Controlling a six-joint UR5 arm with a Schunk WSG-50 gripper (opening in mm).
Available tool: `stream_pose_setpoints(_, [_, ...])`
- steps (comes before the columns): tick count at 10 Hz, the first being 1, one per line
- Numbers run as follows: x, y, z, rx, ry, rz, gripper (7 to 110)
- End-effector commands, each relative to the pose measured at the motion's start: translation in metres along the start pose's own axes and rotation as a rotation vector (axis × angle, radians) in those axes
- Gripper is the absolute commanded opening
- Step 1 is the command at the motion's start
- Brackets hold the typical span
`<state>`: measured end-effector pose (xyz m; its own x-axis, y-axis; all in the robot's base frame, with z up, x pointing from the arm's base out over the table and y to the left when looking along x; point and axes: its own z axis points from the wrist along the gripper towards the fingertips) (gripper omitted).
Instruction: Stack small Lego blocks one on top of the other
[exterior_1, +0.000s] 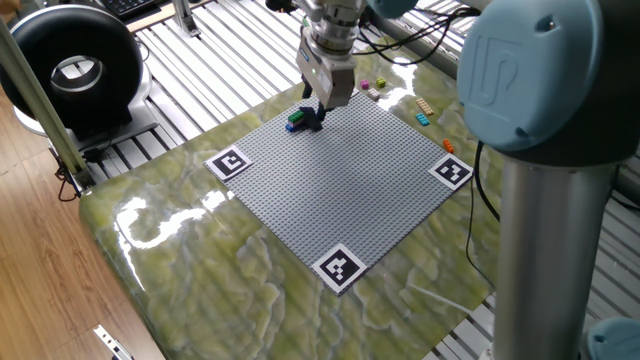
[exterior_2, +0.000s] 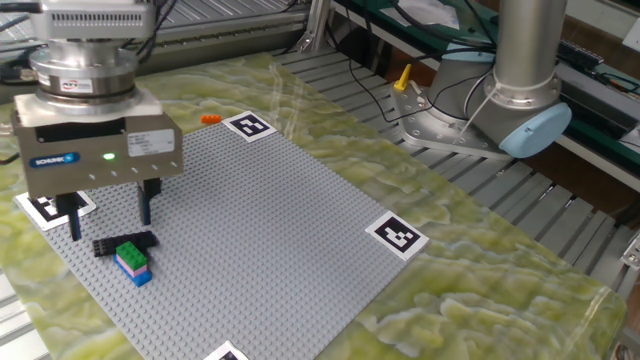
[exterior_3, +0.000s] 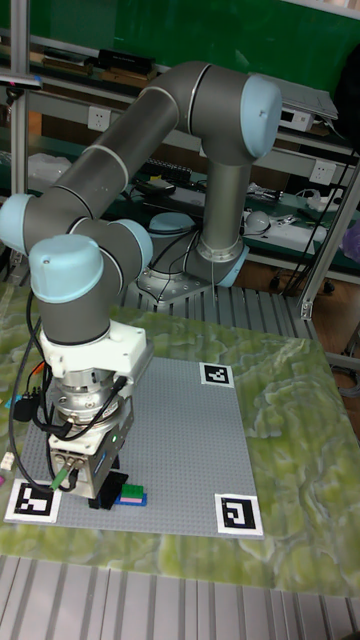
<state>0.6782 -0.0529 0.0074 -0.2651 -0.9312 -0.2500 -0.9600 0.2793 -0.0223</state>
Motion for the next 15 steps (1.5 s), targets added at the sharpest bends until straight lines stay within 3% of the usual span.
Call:
stream_pose_setpoints(1, [-0.0054, 0.0034, 0.0045, 0.011, -0.015, 0.01, 66])
stream_pose_setpoints(2, [-0.0056, 0.0048, 0.0055, 0.007, -0.012, -0.006, 88])
stream_pose_setpoints(5, [-0.0082, -0.0008, 0.0075, 0.032, -0.026, 0.01, 88])
stream_pose_setpoints(6, [-0.0064, -0.0031, 0.0083, 0.038, -0.02, 0.019, 66])
stream_pose_setpoints(12, [-0.0082, 0.0008, 0.014, 0.015, -0.044, 0.019, 66])
stream_pose_setpoints(13, [-0.0082, 0.0022, 0.0139, 0.011, -0.044, 0.014, 88])
stream_pose_setpoints(15, [-0.0111, 0.0036, 0.0133, 0.006, -0.055, 0.019, 88])
